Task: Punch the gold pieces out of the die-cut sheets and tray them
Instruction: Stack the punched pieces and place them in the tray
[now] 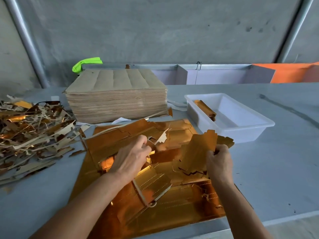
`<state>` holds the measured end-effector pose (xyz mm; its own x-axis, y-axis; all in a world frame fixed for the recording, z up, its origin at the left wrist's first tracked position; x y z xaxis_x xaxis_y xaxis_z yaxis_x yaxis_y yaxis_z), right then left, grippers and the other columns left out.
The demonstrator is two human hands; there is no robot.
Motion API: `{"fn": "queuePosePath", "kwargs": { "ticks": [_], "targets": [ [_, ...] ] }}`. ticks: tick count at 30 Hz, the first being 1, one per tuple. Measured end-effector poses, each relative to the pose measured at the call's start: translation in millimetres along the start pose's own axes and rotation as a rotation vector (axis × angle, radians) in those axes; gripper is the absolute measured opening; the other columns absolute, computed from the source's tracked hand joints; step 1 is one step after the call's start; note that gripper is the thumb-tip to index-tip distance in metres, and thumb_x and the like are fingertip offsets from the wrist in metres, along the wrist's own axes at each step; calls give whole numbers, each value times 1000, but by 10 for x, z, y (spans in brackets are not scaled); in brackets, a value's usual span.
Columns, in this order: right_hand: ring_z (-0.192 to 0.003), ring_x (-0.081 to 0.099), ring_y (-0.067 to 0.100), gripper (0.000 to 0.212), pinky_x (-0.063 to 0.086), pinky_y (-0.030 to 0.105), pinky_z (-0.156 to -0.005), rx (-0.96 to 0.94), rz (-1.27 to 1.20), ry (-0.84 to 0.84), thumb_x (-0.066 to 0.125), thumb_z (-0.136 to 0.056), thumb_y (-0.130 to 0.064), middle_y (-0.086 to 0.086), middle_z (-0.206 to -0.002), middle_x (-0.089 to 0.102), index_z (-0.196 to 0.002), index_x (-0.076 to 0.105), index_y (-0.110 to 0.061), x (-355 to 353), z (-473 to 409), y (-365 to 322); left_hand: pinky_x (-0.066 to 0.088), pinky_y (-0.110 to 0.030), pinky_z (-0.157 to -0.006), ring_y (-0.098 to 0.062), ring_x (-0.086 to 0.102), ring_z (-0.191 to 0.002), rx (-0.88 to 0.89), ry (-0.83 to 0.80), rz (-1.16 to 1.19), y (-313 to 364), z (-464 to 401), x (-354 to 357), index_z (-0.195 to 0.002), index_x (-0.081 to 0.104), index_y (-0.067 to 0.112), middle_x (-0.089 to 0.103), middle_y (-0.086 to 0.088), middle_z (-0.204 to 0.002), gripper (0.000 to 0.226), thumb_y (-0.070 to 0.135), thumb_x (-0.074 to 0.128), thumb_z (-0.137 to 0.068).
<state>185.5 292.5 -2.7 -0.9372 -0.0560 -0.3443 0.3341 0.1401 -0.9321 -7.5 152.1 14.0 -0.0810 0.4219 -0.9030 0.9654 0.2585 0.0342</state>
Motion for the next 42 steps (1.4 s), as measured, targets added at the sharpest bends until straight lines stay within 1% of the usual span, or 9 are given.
{"fn": "queuePosePath", "kwargs": {
  "ticks": [9, 12, 15, 22, 25, 29, 33, 38, 42],
  "targets": [
    [-84, 53, 9, 38, 47, 15, -74, -47, -17, -60, 35, -100, -4, -2, -122, 52, -127, 57, -19, -11, -13, 138, 47, -19, -81, -2, 45, -105, -36, -370, 287, -52, 258, 163, -114, 62, 28, 35, 13, -128, 81, 87, 45, -59],
    [-58, 45, -3, 33, 37, 1, -40, -12, 7, -43, 39, -99, -6, -3, -110, 58, -117, 65, -12, 11, -22, 195, 39, -21, -89, 3, 41, -112, -12, -598, 472, 19, 440, 180, -94, 68, 29, 46, 18, -120, 60, 80, 58, -63],
    [-66, 50, -1, 27, 40, 4, -49, -8, -11, -45, 47, -97, -11, 2, -115, 63, -114, 67, -11, 40, -11, 190, 45, -20, -76, -10, 59, -92, -52, -703, 713, 65, 505, 83, -73, 68, 15, 66, -3, -99, 53, 68, 60, -69],
    [-90, 55, 12, 23, 50, 26, -79, -43, -72, -64, 63, -90, -15, -1, -103, 62, -112, 67, -10, 93, 61, 110, 47, -28, -74, -8, 51, -81, 39, 85, 98, 137, 167, -371, -62, 60, 20, 60, 7, -86, 34, 52, 72, -69],
    [-94, 53, 12, 25, 47, 24, -77, -46, -63, -56, 62, -91, -13, -5, -103, 58, -116, 66, -11, 104, 64, 100, 38, -35, -96, -16, 42, -113, -137, -93, -201, 109, 36, -198, -107, 62, 22, 49, 0, -126, 62, 72, 58, -71],
    [-94, 52, 12, 26, 45, 19, -71, -31, -72, -62, 61, -92, -12, -6, -104, 56, -117, 65, -12, 114, 73, 122, 41, -38, -100, -21, 43, -123, -292, -287, 92, 102, -140, 62, -142, 32, 28, 38, -6, -140, 74, 51, 67, -80],
    [-97, 51, 13, 26, 47, 27, -78, -29, -82, -61, 61, -92, -12, -6, -105, 55, -118, 64, -12, 55, 78, 140, 49, -21, -73, -6, 59, -96, -428, -548, 618, 9, -118, 238, -106, 64, 28, 63, 5, -106, 30, 5, 63, -86],
    [-90, 51, 12, 26, 46, 20, -72, -20, -95, -55, 60, -92, -10, -6, -103, 54, -117, 64, -13, -2, 25, 187, 44, -22, -68, -13, 60, -83, -818, -181, 510, -655, 20, -52, -86, 70, 12, 68, -3, -93, 21, -1, 53, -89],
    [-97, 50, 14, 26, 46, 29, -80, -11, -101, -76, 60, -92, -11, -7, -104, 52, -118, 64, -14, 103, 57, 166, 45, -31, -87, -18, 53, -99, -504, 130, 90, -457, -73, -351, -103, 61, 10, 56, -5, -108, 18, 24, 53, -94]
  ]
}}
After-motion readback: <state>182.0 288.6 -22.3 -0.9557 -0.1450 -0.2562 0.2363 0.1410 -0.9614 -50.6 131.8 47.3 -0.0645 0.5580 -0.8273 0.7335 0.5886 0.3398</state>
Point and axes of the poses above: each hand's wrist, its own z-axis away from the middle knuckle, its own x-axis out of the palm, y = z × x, the point moved 6 cm from there along -z, towards the middle knuckle
